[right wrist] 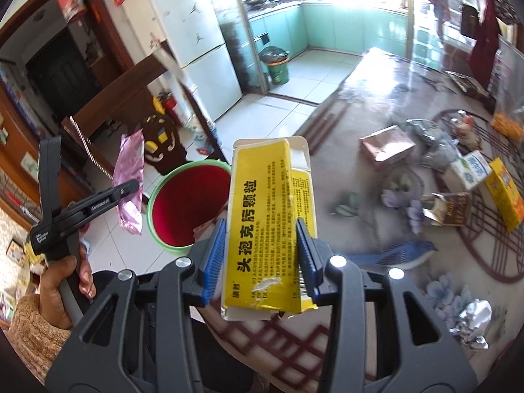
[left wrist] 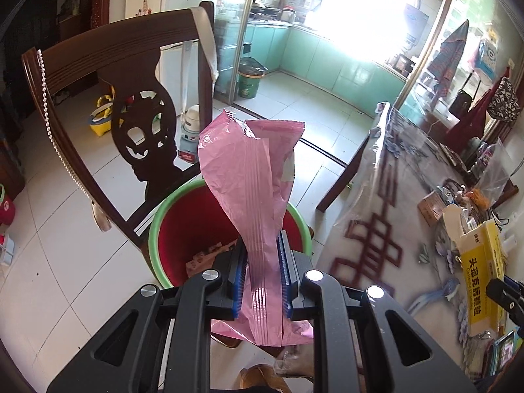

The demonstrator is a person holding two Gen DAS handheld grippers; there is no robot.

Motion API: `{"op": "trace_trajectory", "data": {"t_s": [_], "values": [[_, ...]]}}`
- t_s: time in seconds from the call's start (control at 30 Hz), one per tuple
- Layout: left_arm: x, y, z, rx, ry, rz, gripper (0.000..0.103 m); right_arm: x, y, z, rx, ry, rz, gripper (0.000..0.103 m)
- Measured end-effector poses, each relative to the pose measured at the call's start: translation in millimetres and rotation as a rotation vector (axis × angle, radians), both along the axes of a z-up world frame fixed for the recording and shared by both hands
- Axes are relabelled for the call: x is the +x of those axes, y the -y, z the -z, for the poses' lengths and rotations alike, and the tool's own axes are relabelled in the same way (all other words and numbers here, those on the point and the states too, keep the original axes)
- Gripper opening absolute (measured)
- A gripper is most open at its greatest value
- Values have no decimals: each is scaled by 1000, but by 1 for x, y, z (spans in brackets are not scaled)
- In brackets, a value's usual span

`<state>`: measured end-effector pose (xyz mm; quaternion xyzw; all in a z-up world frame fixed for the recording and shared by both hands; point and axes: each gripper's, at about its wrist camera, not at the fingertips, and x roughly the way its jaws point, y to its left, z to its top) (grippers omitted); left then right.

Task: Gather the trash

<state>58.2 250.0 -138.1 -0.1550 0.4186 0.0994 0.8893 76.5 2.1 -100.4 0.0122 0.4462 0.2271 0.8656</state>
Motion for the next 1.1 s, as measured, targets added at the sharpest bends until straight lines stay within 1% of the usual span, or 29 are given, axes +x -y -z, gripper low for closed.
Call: {"op": "trace_trajectory", "data": {"t_s": [0.13,0.33,0.6,0.7,1.03,1.1], "values": [[2,-12,3,-11,10,-35,16,4,-23,3,-15,-9,-50,41],[5,-25,11,-22,1,-72,16,11,-49,0,-45,11,-110,41],[12,-28,21,-36,-18,-70,16,19,-67,3,-74,7,-137,41],[14,-28,25,-53,-27,-71,16,22,-74,6,-85,1,-149,41],[23,-25,35,-66,-47,-58,16,25,-88,19,-100,-27,-176,41],[25,-27,37,-74,-48,-67,19,29,-91,21,-89,-41,-181,41]]}}
